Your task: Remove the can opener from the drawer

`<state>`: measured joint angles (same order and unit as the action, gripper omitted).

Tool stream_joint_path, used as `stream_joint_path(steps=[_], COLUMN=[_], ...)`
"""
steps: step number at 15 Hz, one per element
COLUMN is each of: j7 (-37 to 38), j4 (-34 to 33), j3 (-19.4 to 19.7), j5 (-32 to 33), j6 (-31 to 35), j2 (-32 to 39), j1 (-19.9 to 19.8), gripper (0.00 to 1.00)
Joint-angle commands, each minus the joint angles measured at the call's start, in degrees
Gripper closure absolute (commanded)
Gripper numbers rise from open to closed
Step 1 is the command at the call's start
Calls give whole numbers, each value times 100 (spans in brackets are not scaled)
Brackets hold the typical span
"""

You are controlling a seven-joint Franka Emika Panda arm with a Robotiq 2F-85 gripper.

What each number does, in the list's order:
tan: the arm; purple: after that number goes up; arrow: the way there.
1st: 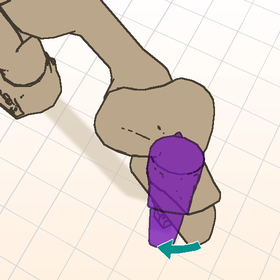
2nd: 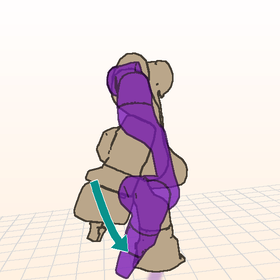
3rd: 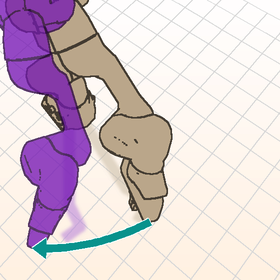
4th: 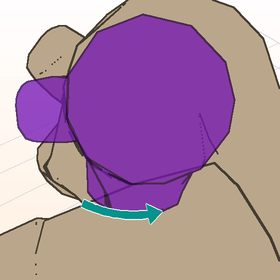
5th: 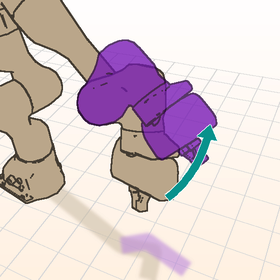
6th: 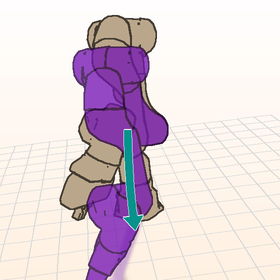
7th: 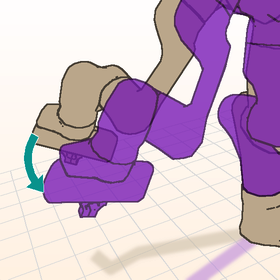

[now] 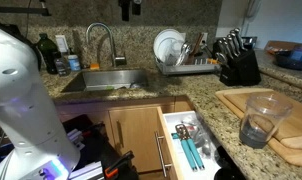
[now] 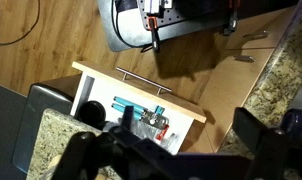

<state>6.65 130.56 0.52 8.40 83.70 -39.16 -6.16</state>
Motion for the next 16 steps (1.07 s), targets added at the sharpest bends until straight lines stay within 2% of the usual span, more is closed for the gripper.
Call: stream_joint_path(steps=[1,4,6,8,10,11,12,14,16], j7=[26,26,473,509,527,646,502,520,572], j4=[-19,-19,-319,-433,-846,-1007,-467,-791,-930], j3=[35,35,289,614,986,981,860,982,967], j5=[18,18,-114,-257,-547,-799,-480,-673,-708], j6=[-20,-20,315,484,664,571,684,683,673], j2=[8,8,1039,1441,2178,2389,1750,2269,2431], j1=[54,54,-221,-312,-342,-392,-363,-410,-401], gripper=[0,0,0,0,0,0,0,0,0])
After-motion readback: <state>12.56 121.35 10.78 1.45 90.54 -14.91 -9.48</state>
